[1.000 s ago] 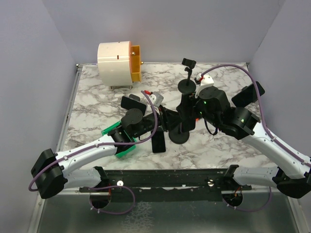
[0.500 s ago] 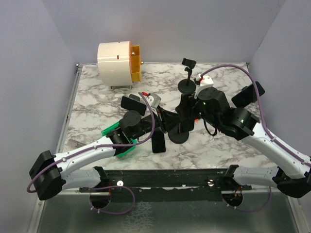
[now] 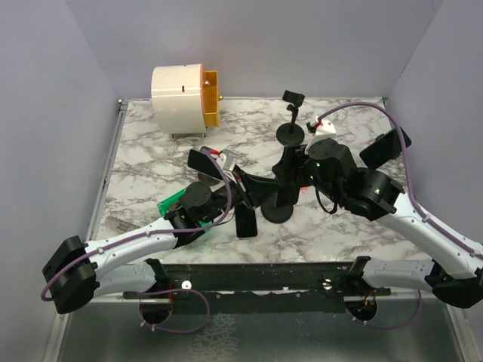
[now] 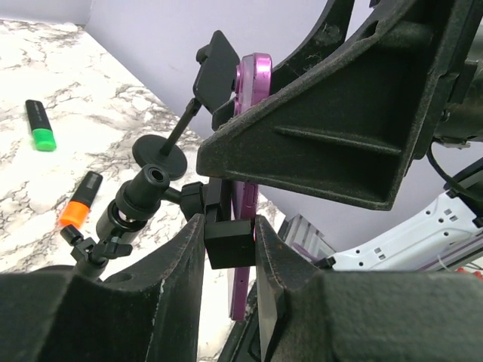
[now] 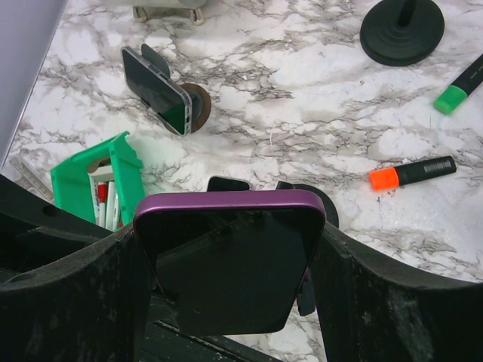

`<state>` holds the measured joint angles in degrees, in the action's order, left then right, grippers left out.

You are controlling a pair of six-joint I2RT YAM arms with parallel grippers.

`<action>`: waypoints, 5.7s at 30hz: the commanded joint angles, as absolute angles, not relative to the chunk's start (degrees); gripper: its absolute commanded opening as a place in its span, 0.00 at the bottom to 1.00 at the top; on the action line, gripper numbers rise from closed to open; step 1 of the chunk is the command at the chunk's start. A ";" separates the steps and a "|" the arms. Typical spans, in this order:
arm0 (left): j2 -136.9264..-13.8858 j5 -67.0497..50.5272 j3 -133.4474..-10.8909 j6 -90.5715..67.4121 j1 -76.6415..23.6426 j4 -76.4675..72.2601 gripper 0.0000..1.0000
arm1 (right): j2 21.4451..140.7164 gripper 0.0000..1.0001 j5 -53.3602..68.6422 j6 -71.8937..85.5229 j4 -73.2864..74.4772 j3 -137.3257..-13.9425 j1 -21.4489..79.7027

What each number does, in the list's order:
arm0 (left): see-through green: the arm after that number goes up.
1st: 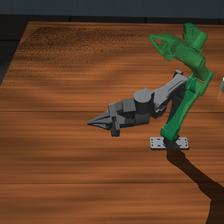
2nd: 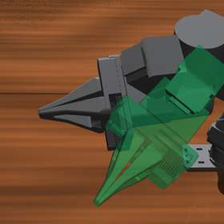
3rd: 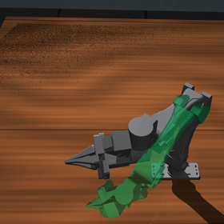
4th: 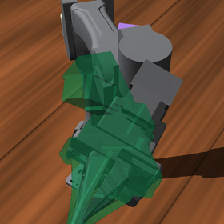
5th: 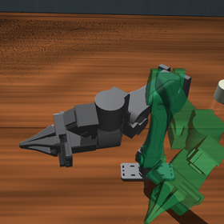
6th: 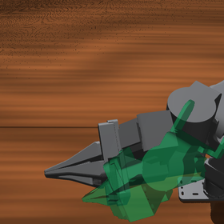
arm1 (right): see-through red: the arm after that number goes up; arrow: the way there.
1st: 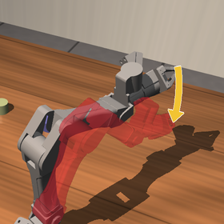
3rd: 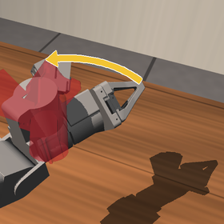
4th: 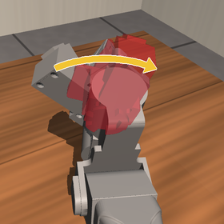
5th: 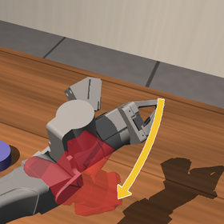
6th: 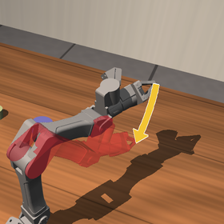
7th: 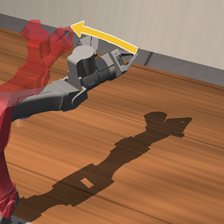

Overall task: Remove the phone from the phone stand
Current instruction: Remove the phone from the phone stand, then pick up the phone stand at the center of the board.

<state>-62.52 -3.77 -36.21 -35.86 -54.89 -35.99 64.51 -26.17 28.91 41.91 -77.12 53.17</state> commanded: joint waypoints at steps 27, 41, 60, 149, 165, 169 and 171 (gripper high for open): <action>-65.54 -0.42 -32.80 -45.91 -52.41 -41.02 0.00 | 54.90 0.00 -19.24 28.35 36.90 -71.81 51.92; -67.59 -2.00 -33.65 -46.30 -51.86 -41.48 0.00 | 53.35 0.00 -10.20 28.39 33.41 -71.71 51.90; -60.27 -4.36 -35.95 -42.27 -51.86 -38.93 0.74 | 54.31 0.00 -2.63 26.29 36.18 -84.95 51.89; -48.56 14.29 -50.16 -15.38 -53.53 -6.01 0.00 | 48.49 0.90 -15.59 24.46 35.28 -74.71 51.94; -41.00 12.69 -36.00 -26.48 -53.53 -6.28 0.00 | 48.11 0.55 -26.45 32.10 39.85 -60.84 51.90; -39.33 12.78 -35.33 -26.63 -53.53 -5.90 0.00 | 47.90 0.51 -26.57 32.34 37.90 -60.38 51.94; -39.08 12.91 -35.22 -26.72 -53.53 -5.70 0.00 | 48.18 0.49 -27.02 32.25 37.90 -60.52 51.93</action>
<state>-41.36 12.25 -34.68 -25.10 -53.63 -2.72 48.49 -24.14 31.03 39.75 -60.58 51.70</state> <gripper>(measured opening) 0.049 0.509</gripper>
